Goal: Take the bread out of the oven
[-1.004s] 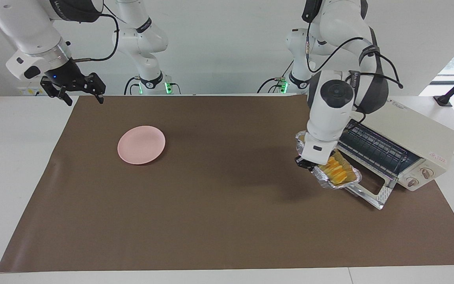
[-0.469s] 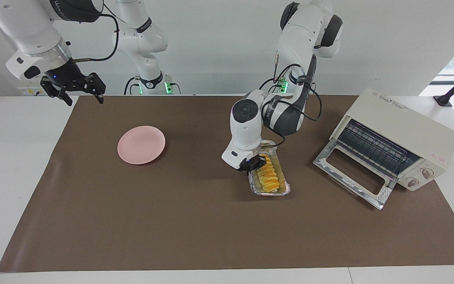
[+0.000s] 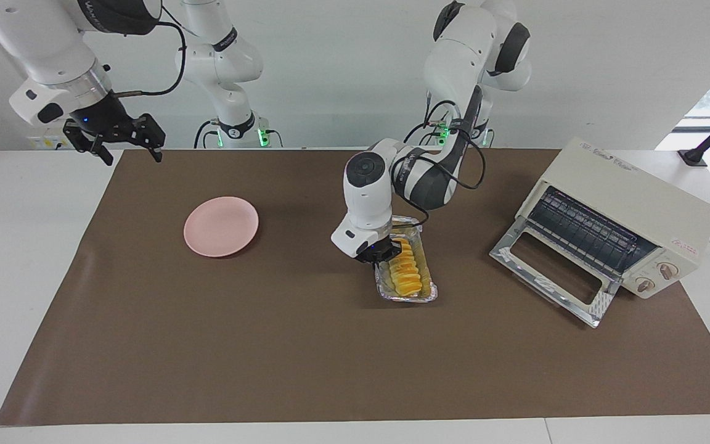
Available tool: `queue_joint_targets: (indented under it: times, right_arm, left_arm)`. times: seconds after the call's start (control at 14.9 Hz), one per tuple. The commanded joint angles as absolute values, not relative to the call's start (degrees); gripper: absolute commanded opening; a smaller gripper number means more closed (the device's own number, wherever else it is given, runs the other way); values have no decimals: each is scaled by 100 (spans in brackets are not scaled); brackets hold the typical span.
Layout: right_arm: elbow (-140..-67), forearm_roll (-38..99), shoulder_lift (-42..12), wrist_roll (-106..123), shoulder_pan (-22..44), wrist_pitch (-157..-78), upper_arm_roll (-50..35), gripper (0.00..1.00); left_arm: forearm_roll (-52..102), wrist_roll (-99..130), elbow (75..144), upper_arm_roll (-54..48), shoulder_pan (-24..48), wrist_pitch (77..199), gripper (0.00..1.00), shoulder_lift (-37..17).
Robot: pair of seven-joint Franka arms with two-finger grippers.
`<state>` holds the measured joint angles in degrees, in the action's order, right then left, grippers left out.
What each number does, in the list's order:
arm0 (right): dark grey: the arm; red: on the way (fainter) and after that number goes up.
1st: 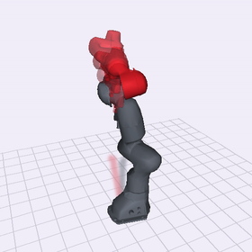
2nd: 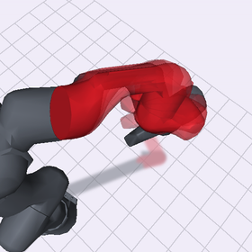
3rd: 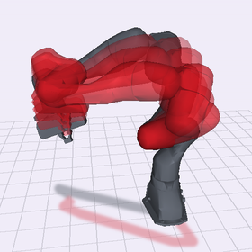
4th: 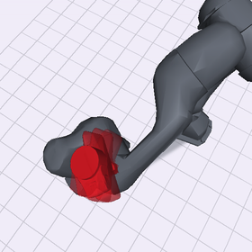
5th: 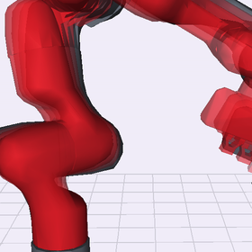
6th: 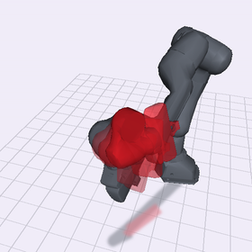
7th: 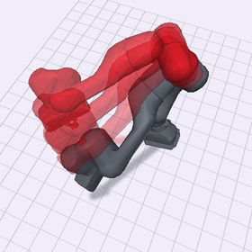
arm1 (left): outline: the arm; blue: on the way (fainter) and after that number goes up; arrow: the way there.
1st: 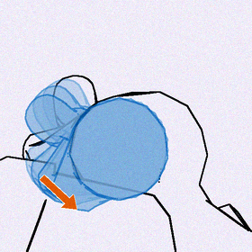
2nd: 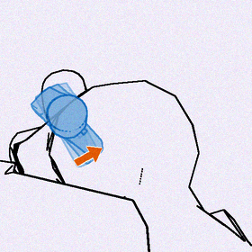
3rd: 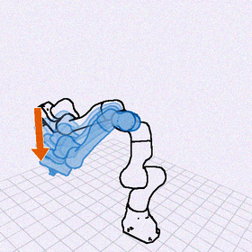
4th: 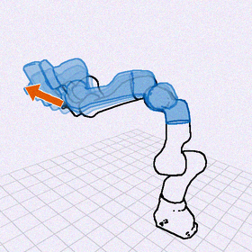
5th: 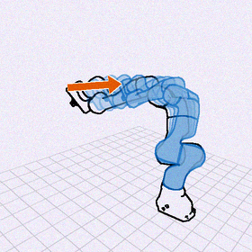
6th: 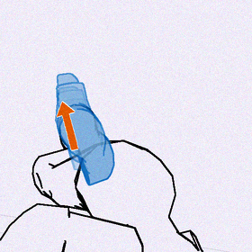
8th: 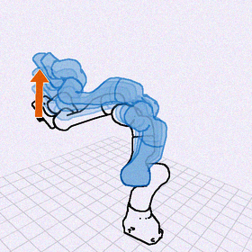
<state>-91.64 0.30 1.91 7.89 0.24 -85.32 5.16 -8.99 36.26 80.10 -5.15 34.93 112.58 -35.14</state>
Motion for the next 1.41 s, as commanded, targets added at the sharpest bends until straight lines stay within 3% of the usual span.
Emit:
queue_joint_targets:
  times: [0.0, 0.13, 0.2, 0.54, 0.8, 1.0, 1.34]
  right_arm:
    - [-9290, -18, 325, 738, -44, -8517, 448, 100]
    - [-9290, -18, 325, 738, -44, -8517, 448, 100]
    - [-9290, -18, 325, 738, -44, -8517, 457, 100]
    - [-9290, -18, 325, 747, -88, -8499, 457, 100]
    - [-9290, 69, 369, 756, 35, -7955, 439, 100]
    - [-9395, 70, 387, 625, 245, -8260, 299, 100]
    - [-10080, 70, 405, -937, 1448, -9367, 290, 100]
  left_arm:
    - [-756, 3612, 8174, -439, 3524, 11364, 44, -3357]
    - [-729, 3630, 8139, -413, 3533, 11294, 93, -3357]
    - [-729, 3630, 8121, -404, 3490, 11277, 100, -3349]
    - [-424, 3551, 8139, -396, 2823, 10795, 100, -2639]
    - [-290, 3132, 8130, -387, 1892, 9636, 100, -1900]
    - [-290, 2034, 8147, -387, 1189, 8669, 100, -1303]
    - [-290, 1136, 8402, -378, 624, 7498, 100, -414]
